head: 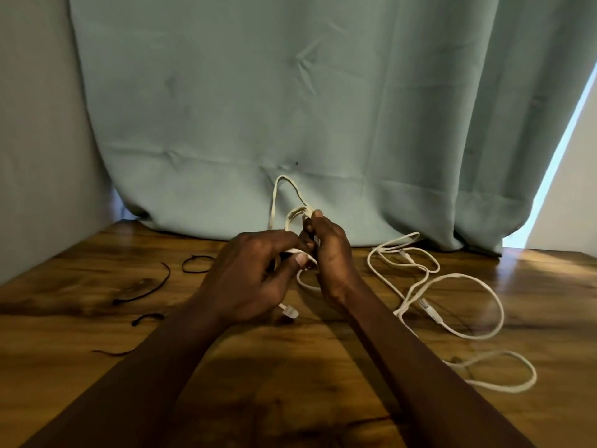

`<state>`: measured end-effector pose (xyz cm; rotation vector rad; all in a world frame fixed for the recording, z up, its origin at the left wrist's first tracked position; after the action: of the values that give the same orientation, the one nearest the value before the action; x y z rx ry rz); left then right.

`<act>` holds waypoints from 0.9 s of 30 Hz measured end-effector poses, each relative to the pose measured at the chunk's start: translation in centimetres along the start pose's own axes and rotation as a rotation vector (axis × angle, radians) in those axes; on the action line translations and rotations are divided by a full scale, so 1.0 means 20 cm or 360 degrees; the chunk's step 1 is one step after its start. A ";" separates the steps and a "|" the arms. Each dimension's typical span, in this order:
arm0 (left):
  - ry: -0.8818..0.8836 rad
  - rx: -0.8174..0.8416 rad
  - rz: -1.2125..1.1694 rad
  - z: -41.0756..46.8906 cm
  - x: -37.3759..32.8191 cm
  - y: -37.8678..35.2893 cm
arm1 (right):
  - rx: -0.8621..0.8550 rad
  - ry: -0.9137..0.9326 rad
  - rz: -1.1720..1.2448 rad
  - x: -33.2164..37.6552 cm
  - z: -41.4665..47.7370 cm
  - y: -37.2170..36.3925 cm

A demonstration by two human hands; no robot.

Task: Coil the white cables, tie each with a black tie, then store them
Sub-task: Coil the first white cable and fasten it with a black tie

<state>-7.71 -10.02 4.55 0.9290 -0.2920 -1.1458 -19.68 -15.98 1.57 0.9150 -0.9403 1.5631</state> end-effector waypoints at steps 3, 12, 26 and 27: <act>0.0035 -0.0100 -0.0178 -0.02 0.07 0.05 | 0.0167 0.0031 -0.0182 0.00 0.00 -0.08; 0.0339 -0.0607 -0.0166 -0.12 0.26 0.22 | 0.0436 -0.0304 -0.0127 -0.08 -0.04 -0.18; 0.0767 0.0109 -0.1290 -0.13 0.49 -0.06 | 0.0544 -0.0586 0.0751 -0.20 -0.07 -0.17; 0.0770 0.0073 -0.1265 -0.13 0.49 -0.05 | 0.0543 -0.0590 0.0722 -0.21 -0.07 -0.17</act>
<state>-2.59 -17.53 -0.26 1.3826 0.4940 -1.5734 -15.88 -15.81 -2.43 1.3304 -1.2253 2.0223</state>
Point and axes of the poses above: each hand's wrist, its own z-axis towards the middle knuckle, its own y-axis out of the back of the hand, x = y × z, the point moved 10 cm from there along z, towards the middle knuckle, and after that the axes turned 14 degrees about x, right-handed, at the moved point
